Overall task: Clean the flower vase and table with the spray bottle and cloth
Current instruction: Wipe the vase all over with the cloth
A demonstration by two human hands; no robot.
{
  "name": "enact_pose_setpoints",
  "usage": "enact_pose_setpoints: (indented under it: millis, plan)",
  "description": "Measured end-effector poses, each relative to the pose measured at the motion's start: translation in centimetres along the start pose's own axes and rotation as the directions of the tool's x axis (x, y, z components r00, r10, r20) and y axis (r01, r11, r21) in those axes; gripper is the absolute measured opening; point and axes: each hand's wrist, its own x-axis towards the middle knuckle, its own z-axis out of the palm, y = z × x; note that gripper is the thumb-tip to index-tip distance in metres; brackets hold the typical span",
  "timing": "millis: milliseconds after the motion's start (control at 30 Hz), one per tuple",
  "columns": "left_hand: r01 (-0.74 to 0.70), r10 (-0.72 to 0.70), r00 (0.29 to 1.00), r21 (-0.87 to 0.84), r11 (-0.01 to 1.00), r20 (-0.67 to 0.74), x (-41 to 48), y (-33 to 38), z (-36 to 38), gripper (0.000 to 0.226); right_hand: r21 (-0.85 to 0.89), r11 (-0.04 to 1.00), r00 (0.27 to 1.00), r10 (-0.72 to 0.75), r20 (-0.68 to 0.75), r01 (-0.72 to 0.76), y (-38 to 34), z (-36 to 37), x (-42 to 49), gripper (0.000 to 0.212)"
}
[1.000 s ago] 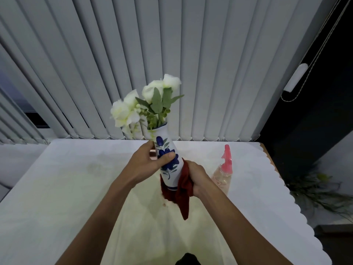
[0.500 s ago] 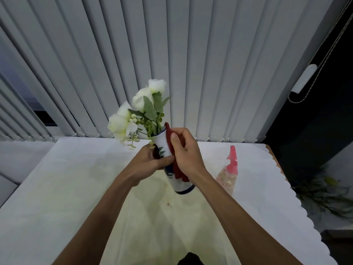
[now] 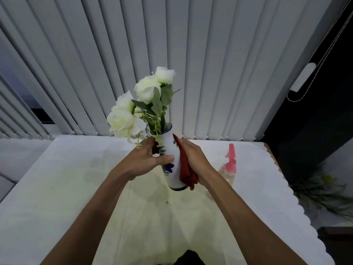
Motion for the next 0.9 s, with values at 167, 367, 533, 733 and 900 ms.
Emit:
enact_pose_setpoints:
  millis: [167,367,533,733,900]
  plan:
    - [0.013,-0.014,0.999,-0.006,1.0,-0.029,0.2,0.1,0.0,0.067,0.194,0.939,0.958,0.283,0.037,-0.285,3.0,-0.9,0.0,0.036]
    - [-0.007,0.012,0.991,0.044,0.999,-0.132,0.9,-0.4,0.8,0.05,0.451,0.795,0.893,0.449,0.013,-0.406,6.1,-0.5,0.8,0.041]
    - [0.021,0.039,0.95,0.189,0.982,-0.309,1.0,-2.3,3.4,0.045,0.554,0.692,0.843,0.537,0.035,-0.464,6.9,0.7,1.5,0.042]
    - [0.133,-0.056,0.829,0.1,0.986,-0.557,1.1,-2.3,6.6,0.026,0.592,0.718,0.766,0.593,-0.248,-0.364,8.2,4.3,2.1,0.05]
    - [0.119,-0.107,0.77,-0.022,0.993,-0.629,2.2,-1.2,5.0,0.019,0.486,0.779,0.741,0.583,-0.333,-0.395,9.4,4.4,1.3,0.051]
